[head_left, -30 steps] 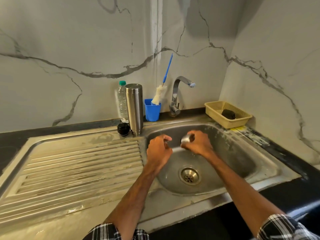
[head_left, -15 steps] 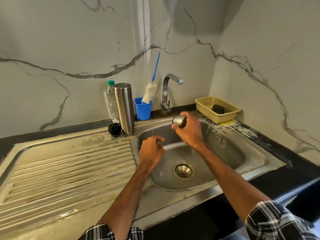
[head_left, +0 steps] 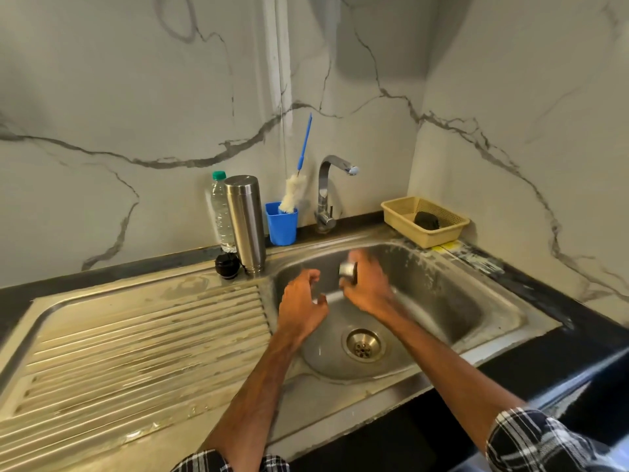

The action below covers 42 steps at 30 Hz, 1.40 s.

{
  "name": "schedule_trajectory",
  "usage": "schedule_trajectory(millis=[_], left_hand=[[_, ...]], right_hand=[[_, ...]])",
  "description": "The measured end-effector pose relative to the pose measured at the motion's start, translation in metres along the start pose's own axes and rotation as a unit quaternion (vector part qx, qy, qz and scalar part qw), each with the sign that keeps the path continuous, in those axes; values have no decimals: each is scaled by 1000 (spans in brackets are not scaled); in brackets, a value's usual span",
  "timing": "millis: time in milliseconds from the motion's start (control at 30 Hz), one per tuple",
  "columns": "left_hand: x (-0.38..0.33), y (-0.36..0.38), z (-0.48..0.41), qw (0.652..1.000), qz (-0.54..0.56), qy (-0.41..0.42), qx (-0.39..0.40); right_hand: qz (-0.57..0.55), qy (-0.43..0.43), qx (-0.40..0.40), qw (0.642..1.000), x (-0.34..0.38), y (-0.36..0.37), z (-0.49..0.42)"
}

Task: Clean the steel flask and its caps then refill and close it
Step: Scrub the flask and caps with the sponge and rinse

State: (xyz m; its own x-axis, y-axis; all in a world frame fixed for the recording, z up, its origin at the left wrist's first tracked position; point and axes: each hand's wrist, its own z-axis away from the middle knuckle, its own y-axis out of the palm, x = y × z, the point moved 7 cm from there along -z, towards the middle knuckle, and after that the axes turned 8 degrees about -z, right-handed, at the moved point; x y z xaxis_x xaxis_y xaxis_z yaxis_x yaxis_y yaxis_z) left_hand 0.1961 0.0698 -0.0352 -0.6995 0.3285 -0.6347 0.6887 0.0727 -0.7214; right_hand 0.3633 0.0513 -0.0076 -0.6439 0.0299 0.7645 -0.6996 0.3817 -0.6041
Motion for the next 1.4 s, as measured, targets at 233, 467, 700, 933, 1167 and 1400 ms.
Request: schedule_trajectory(millis=[233,467,700,933,1167,1400], left_hand=[[-14,11,7,991,-64,82,86],[2,-54,7,995,-38,69,-62],[54,-139,32,983,-101,39,-150],[113,-192,34,978,-95,-64,-172],[141,-204,-1,972,-105,-133,-161],[164,-190,-27,970,-113,-167,-139]], right_hand=[[-46,67,94,992,2,15,12],[-96,0,100,990,60,34,20],[-211,-32,177,961,104,89,39],[-248,-38,76,965,86,98,31],[-235,-44,60,969,73,103,27],[-201,-64,59,976,67,109,18]])
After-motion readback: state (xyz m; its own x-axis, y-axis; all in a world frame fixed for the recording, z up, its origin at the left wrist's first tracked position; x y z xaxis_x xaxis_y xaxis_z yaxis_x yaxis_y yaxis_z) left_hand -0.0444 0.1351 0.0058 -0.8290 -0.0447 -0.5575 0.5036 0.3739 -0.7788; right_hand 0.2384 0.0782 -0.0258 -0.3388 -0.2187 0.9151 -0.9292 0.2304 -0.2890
